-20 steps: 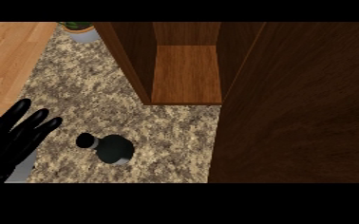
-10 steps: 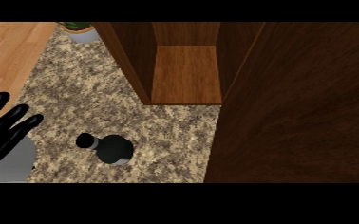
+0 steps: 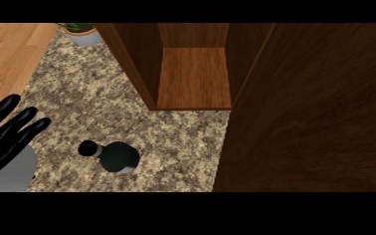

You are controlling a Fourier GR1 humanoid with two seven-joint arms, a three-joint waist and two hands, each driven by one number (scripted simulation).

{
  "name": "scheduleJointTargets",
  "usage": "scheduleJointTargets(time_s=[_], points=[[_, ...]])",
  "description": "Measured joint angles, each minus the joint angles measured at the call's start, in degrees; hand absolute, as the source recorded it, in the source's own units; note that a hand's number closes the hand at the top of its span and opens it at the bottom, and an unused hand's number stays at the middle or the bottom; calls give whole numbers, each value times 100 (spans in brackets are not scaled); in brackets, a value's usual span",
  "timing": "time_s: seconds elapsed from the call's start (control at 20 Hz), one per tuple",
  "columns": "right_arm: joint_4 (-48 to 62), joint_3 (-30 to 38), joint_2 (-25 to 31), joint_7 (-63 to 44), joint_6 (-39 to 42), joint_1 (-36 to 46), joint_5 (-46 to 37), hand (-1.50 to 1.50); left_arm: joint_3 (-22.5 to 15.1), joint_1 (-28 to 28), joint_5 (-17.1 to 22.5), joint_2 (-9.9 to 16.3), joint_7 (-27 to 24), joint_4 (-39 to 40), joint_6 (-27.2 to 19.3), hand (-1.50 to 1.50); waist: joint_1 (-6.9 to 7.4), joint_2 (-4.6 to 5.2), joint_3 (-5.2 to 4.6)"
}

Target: Pick up the wine, place it into the cabinet and close the cabinet

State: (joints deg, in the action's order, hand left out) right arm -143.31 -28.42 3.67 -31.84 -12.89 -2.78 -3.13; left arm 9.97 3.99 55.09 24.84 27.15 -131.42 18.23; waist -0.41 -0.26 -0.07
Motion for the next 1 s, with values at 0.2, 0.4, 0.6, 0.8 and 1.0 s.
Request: scheduleJointTargets(time_s=[0.2, 0.4, 0.6, 0.8, 1.0], points=[[-5, -122, 97, -17, -172, 51, -51, -150, -122, -13, -358, -158, -61, 152, 111, -150, -21, 0, 0], [-20, -133, 218, -159, -326, 201, -92, -150, -219, 40, -711, -357, -244, 423, 369, -150, -30, 1, -2], [-24, -137, 316, -330, -470, 402, -129, -150, -387, 8, -1081, -541, -378, 710, 548, -150, -36, 2, -3], [-27, -234, 347, -501, -679, 620, -172, -150, -399, 46, -1479, -714, -699, 1142, 866, -150, -41, -1, -5], [-36, -360, 486, -494, -845, 632, -230, -150, -334, 145, -1807, -837, -1054, 1563, 1190, -150, -60, -8, -6]])
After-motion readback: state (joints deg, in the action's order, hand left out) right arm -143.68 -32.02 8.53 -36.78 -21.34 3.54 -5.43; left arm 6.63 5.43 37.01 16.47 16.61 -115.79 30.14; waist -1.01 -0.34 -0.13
